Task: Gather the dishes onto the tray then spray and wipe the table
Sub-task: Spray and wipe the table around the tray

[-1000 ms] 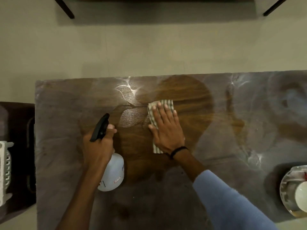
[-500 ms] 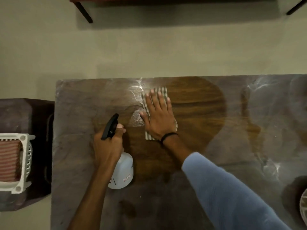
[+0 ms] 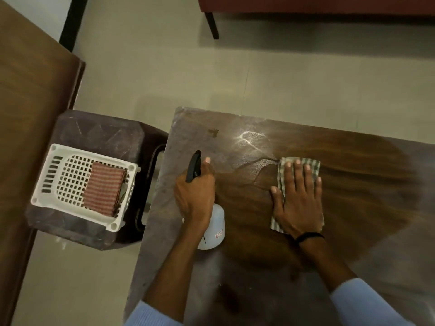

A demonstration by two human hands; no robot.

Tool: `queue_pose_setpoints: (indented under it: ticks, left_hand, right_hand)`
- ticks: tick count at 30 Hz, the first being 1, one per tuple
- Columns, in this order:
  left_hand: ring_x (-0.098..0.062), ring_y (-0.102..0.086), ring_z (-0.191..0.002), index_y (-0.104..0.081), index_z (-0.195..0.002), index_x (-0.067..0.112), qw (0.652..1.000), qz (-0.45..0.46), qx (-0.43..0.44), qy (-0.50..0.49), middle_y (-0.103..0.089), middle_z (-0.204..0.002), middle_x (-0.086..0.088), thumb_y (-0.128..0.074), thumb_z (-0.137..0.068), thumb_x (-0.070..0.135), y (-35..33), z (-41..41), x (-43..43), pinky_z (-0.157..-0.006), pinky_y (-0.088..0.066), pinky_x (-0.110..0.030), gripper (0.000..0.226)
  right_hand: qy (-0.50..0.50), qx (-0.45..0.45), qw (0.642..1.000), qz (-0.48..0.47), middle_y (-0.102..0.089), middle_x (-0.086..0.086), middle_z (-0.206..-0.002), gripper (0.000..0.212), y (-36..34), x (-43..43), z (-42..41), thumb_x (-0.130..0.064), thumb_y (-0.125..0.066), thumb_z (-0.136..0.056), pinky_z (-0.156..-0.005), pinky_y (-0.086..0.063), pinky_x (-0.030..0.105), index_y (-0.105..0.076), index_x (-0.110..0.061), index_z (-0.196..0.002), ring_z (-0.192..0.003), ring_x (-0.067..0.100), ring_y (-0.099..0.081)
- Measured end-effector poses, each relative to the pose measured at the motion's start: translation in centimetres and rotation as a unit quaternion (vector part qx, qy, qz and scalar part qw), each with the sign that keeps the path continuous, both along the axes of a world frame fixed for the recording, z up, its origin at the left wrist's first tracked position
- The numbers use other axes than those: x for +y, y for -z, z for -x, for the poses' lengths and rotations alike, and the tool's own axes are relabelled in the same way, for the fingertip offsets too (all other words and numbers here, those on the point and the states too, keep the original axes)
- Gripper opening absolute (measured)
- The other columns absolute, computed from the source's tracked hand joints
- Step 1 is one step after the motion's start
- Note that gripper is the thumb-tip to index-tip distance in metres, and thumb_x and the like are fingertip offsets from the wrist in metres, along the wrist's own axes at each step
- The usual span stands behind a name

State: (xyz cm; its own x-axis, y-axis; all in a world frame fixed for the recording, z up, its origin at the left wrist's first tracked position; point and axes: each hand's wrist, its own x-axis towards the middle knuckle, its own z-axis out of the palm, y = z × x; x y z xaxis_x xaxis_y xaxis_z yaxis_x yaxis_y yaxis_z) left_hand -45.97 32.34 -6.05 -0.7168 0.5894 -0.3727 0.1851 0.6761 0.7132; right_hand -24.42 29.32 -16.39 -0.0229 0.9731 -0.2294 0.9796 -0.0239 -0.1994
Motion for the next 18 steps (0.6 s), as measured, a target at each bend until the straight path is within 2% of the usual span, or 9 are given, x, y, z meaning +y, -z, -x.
queue_pose_setpoints:
  ticks: [5, 10, 14, 18]
  left_hand:
    - [-0.019, -0.065, -0.061, -0.062, -0.064, 0.022, 1.0, 0.017, 0.018, 0.002, -0.065, -0.061, -0.001, -0.068, -0.085, 0.056, -0.1, 1.3, -0.1, -0.062, -0.053, -0.031, 0.039]
    - [-0.011, -0.056, -0.056, -0.052, -0.059, 0.026, 1.0, 0.019, 0.013, -0.01, -0.058, -0.058, 0.003, -0.069, -0.086, 0.053, -0.7, 2.4, -0.8, -0.058, -0.047, -0.029, 0.042]
    - [-0.018, -0.067, -0.061, -0.062, -0.065, 0.021, 0.999, 0.041, 0.018, 0.024, -0.066, -0.059, -0.001, -0.062, -0.08, 0.069, -0.1, 4.2, -1.9, -0.07, -0.058, -0.04, 0.05]
    - [-0.018, -0.067, -0.065, -0.06, -0.068, 0.026, 1.0, 0.022, -0.001, 0.005, -0.066, -0.064, -0.001, -0.064, -0.086, 0.059, -0.4, 5.1, -3.4, -0.074, -0.058, -0.04, 0.038]
  right_hand:
    - [0.001, 0.004, 1.0, 0.0, 0.001, 0.003, -0.168, 0.071, -0.2, 0.0, 0.1, -0.054, -0.026, -0.1, -0.124, -0.007, 0.052, -0.004, -0.021, -0.16, -0.155, 0.023, 0.002]
    - [0.005, 0.004, 1.0, 0.002, 0.0, 0.002, -0.168, 0.072, -0.2, 0.1, 0.2, -0.055, -0.026, -0.1, -0.124, -0.008, 0.053, -0.004, -0.022, -0.159, -0.155, 0.021, 0.002]
    - [0.015, 0.006, 1.0, 0.005, -0.001, 0.002, -0.168, 0.072, -0.4, 0.8, 0.8, -0.057, -0.023, -0.1, -0.124, -0.008, 0.053, -0.004, -0.022, -0.159, -0.155, 0.022, 0.002]
    - [0.046, 0.01, 0.999, -0.004, -0.002, 0.006, -0.168, 0.072, -0.4, 5.7, 4.1, -0.06, -0.018, -0.101, -0.124, -0.007, 0.053, -0.003, -0.02, -0.159, -0.155, 0.025, 0.0]
